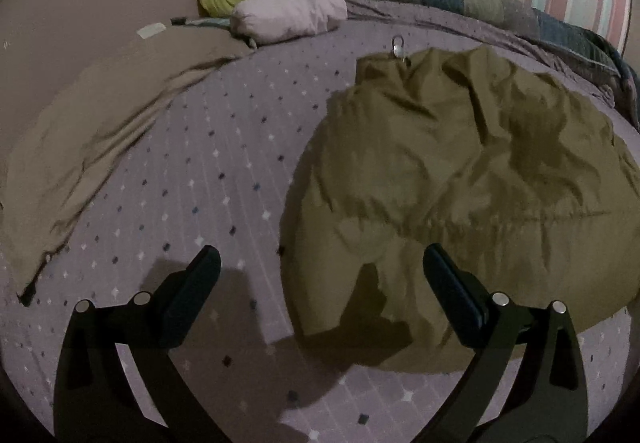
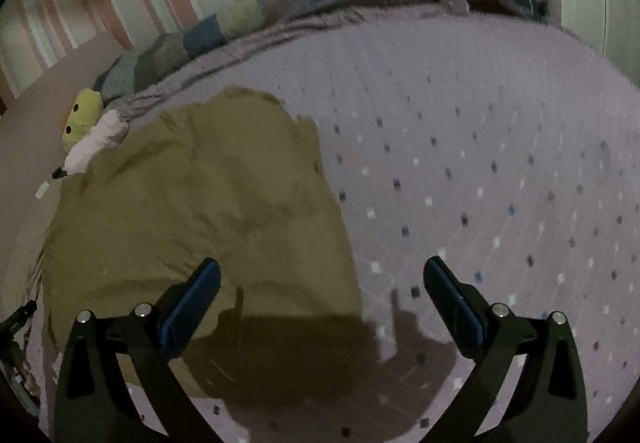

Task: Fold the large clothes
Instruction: 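Move both open tools over the folded olive jacket to its rounded edge, then close both tools on the rounded folded edge of the jacket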

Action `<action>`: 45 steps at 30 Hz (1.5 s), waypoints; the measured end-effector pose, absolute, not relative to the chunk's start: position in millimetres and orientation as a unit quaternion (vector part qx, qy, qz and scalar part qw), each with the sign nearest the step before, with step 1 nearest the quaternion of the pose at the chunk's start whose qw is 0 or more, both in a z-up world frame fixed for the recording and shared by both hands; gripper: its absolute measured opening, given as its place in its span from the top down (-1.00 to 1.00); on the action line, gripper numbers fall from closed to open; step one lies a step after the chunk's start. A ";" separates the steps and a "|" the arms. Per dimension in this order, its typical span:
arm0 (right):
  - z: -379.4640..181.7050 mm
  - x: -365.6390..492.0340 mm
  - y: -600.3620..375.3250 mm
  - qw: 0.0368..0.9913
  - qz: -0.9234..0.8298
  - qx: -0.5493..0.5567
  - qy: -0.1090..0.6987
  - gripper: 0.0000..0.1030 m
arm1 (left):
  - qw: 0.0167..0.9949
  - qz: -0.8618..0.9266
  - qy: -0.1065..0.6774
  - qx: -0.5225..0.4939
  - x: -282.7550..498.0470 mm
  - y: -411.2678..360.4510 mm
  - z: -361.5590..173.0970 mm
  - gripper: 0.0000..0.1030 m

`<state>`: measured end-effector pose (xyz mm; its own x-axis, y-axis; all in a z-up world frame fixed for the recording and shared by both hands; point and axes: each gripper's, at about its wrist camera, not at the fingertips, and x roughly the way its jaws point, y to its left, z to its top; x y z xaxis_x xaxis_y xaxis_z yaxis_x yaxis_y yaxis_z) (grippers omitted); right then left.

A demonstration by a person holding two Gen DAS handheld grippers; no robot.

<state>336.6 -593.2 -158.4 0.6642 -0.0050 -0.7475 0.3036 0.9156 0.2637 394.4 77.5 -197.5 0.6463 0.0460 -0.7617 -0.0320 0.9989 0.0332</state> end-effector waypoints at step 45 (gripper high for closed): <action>-183.4 372.6 -513.5 0.871 0.019 0.125 0.474 0.16 | 0.896 -0.001 0.443 -0.007 388.3 107.8 -206.1 -0.94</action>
<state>372.6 -513.5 -183.4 0.5497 0.1523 -0.8214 0.0846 0.9680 0.2361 388.3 107.8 -206.1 0.6070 -0.0081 -0.7947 -0.0049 0.9999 -0.0139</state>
